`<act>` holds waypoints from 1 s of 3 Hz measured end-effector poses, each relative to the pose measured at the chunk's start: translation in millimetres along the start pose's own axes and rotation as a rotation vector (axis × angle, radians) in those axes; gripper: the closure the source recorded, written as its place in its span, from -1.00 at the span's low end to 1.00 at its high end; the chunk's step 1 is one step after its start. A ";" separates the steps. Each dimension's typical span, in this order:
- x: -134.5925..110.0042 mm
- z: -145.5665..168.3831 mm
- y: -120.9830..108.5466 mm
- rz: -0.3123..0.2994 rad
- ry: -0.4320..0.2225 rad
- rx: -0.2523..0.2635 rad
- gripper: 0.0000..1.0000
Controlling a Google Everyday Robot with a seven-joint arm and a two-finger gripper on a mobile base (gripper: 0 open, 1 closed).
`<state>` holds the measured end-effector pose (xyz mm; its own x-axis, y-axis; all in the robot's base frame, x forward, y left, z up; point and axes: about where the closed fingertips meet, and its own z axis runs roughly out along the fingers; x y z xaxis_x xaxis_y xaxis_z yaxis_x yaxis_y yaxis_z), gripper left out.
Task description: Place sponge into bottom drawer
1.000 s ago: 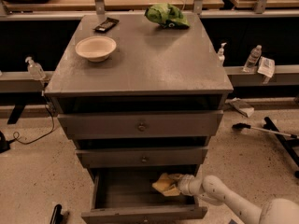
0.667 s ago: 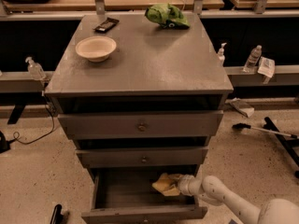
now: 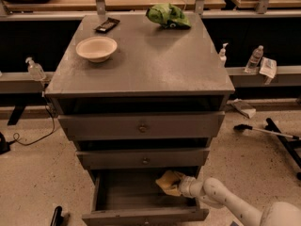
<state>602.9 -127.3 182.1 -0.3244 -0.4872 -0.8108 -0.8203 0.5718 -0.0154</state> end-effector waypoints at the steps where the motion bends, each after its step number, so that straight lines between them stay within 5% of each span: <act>1: 0.0 0.0 -0.1 0.000 -0.001 0.000 -0.74; 3: -5.4 -10.1 -1.9 0.031 -0.096 0.008 -1.00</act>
Offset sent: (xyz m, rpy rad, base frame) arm 0.0030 -0.0051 0.0078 0.0665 -0.0323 -0.0156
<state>601.5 -132.4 192.4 -0.3027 -0.4035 -0.8634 -0.8064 0.5913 0.0064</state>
